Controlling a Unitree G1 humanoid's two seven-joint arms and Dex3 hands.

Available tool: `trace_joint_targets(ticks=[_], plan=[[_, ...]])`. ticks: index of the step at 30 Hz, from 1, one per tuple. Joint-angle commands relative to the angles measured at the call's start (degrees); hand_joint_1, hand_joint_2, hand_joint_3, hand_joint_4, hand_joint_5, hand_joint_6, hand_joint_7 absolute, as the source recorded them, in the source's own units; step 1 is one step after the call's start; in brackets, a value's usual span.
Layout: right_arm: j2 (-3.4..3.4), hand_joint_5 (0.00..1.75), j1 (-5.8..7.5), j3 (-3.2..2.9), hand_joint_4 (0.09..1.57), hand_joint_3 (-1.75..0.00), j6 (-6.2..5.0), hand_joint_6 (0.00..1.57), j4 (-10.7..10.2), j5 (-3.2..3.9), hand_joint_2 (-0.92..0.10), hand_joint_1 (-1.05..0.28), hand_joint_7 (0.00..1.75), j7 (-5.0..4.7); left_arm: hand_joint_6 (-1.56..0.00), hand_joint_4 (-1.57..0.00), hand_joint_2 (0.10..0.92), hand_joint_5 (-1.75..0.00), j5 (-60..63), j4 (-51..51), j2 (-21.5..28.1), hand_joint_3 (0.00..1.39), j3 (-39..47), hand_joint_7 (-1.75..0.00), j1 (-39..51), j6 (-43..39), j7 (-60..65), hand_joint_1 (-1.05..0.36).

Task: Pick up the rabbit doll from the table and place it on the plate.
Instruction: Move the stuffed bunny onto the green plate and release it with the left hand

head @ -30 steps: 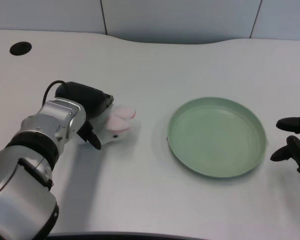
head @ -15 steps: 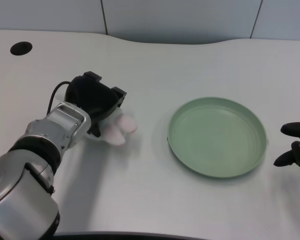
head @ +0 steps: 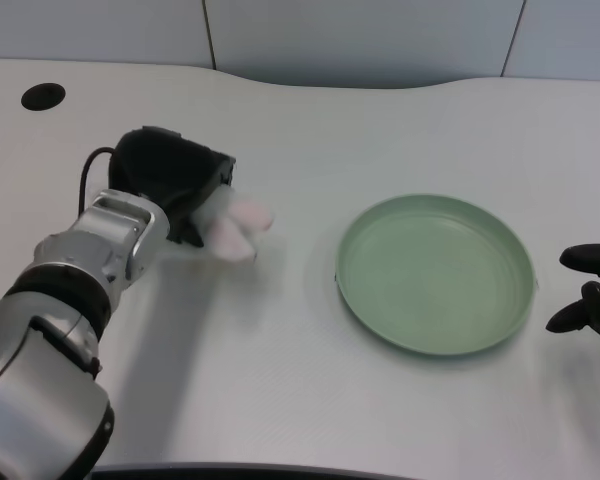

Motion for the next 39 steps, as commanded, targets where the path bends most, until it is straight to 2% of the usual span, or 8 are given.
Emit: trace_joint_targets(ticks=[1,11,16,19,22,26,33,39], plan=[[-0.64,1.53,-1.17,-0.48,0.29,-0.54,0.21,0.28,1.7,0.67,-0.92,-0.32,1.12,0.01,-0.6,-0.8,0.914,-1.75,-4.0,-0.6,-1.9,0.04,4.0,-1.65,-2.1,0.5,-0.8,-0.16],[-0.96,1.54,-3.05,0.08,0.29,-0.56,-1.11,0.27,4.0,-0.87,-0.92,-0.32,1.12,-0.16,-0.66,-0.8,0.899,-1.75,-14.0,-2.8,-10.6,0.05,12.6,-1.75,-6.9,0.5,-11.6,-0.09],[-0.46,1.54,-3.73,0.28,0.28,-0.57,-0.9,0.27,4.7,-0.75,-0.92,-0.29,1.12,-0.25,-0.66,-0.81,0.879,-1.75,-20.1,-3.6,-15.2,0.1,17.4,-1.75,-8.6,1.9,-18.3,-0.03],[-0.3,1.57,-4.05,0.36,0.25,-0.54,0.35,0.27,4.9,0.18,-0.92,-0.29,1.13,0.44,-0.68,-0.83,0.857,-1.75,-21.6,-3.9,-17.6,0.1,18.4,-1.75,-9.3,3.3,-20.9,-0.06],[-0.19,1.65,-3.95,0.96,0.21,-0.53,1.25,0.26,4.1,-0.4,-0.92,-0.29,1.16,-0.5,-0.66,-0.83,0.897,-1.75,-21.7,-3.9,-20.1,0.15,18.3,-1.75,-9.6,5.0,-21.2,-0.07],[0.38,1.67,-3.54,1.54,0.2,-0.53,2.16,0.25,2.7,-0.47,-0.92,-0.28,1.16,-1.94,-0.64,-0.8,0.594,-1.75,-20.7,-3.4,-22.6,0.75,17.2,-1.75,-9.1,6.2,-20.6,-0.07],[2.15,1.64,-1.11,3.01,0.17,-0.55,5.23,0.24,-2.6,-0.42,-0.92,-0.27,1.15,-4.47,-0.72,-0.82,0.485,-1.75,-18.6,-2.4,-26.5,0.88,14.4,-1.75,-6.8,7.0,-19.0,-0.08],[3.05,1.59,0.53,4.54,0.21,-0.54,3.7,0.23,-4.5,-1.63,-0.92,-0.28,1.18,-5.04,-0.73,-0.84,0.376,-1.75,-17.3,-1.9,-27.1,1.08,12.7,-1.75,-5.6,7.0,-19.0,-0.07]])
